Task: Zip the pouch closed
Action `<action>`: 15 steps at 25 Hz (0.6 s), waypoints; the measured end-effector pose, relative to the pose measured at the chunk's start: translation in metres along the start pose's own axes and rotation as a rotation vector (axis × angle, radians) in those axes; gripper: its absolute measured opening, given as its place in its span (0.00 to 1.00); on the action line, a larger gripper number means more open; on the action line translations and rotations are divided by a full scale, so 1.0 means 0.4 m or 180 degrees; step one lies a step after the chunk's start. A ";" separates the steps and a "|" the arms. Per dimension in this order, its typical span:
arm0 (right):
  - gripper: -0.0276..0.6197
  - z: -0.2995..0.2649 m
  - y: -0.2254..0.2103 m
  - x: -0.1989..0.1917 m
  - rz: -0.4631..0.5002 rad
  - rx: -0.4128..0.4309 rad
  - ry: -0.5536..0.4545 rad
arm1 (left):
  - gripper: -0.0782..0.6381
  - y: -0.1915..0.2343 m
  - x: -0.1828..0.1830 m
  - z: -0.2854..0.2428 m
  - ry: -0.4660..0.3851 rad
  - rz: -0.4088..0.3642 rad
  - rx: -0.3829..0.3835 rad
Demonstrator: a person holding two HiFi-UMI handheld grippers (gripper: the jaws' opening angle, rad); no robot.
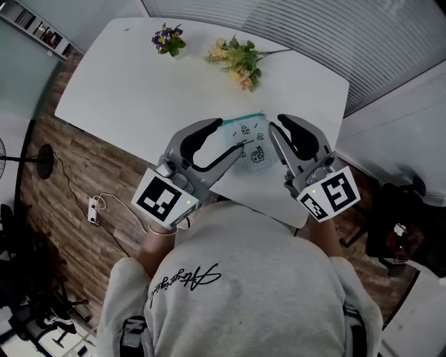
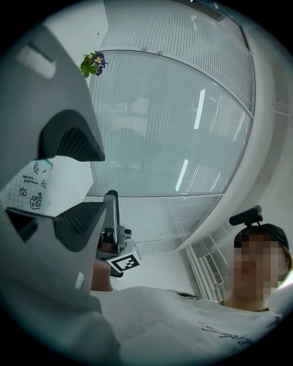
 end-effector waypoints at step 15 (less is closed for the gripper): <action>0.05 0.006 0.032 0.009 -0.0053 0.0091 -0.0099 | 0.15 -0.010 -0.002 0.023 -0.0042 0.0087 -0.0006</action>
Point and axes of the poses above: the fingertips, and each gripper's own axes: z backward along the fingers, y to its left, x out of its top, the point moved 5 cm from there along z, backward along the fingers, and after that the axes turned 15 degrees about z, right-handed, at the moved point
